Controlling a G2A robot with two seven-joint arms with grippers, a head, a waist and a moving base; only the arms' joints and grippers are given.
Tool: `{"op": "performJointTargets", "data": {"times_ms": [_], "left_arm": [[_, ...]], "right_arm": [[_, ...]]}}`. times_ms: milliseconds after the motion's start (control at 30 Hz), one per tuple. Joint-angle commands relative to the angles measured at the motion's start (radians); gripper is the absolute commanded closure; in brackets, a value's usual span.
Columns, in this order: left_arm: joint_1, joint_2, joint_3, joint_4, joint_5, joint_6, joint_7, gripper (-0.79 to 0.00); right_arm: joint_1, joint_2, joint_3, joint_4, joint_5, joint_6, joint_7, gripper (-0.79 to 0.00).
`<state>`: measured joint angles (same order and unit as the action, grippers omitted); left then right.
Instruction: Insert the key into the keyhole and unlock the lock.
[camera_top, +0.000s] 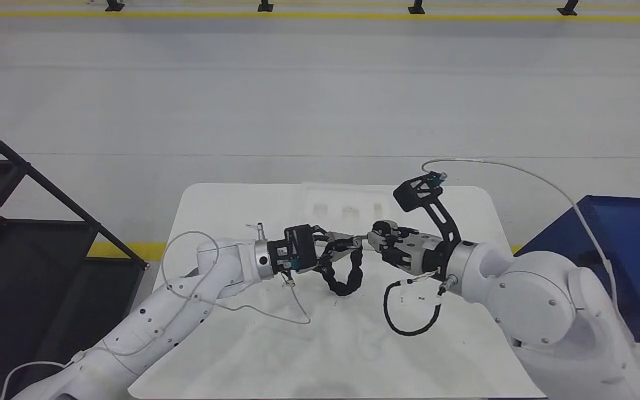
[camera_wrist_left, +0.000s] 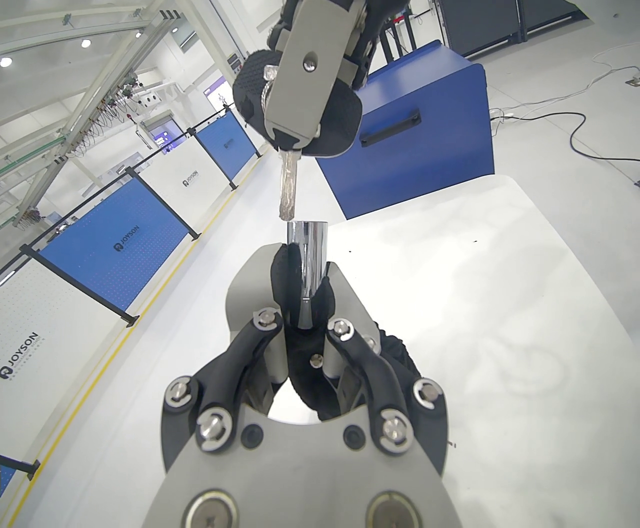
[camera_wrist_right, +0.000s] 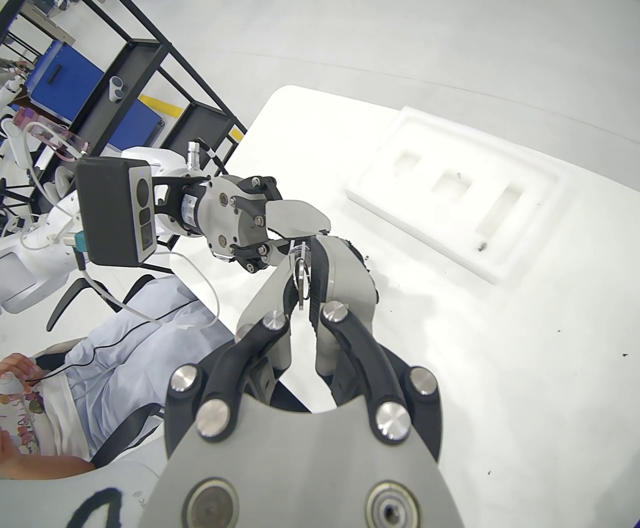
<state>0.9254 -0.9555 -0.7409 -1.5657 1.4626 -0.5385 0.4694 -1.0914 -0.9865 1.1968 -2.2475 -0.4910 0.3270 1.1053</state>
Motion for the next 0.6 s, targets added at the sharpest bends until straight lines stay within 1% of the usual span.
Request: {"op": "performJointTargets", "data": {"times_ms": [0, 567], "left_arm": [[0.002, -0.003, -0.003, 0.002, 0.001, -0.002, -0.001, 0.000], [0.008, -0.028, -0.024, 0.039, 0.013, -0.018, 0.000, 0.000]], "right_arm": [[0.002, 0.000, -0.003, -0.001, -0.004, 0.004, 0.001, 0.000], [0.019, -0.002, -0.028, 0.006, -0.032, 0.013, 0.033, 0.000]]}}
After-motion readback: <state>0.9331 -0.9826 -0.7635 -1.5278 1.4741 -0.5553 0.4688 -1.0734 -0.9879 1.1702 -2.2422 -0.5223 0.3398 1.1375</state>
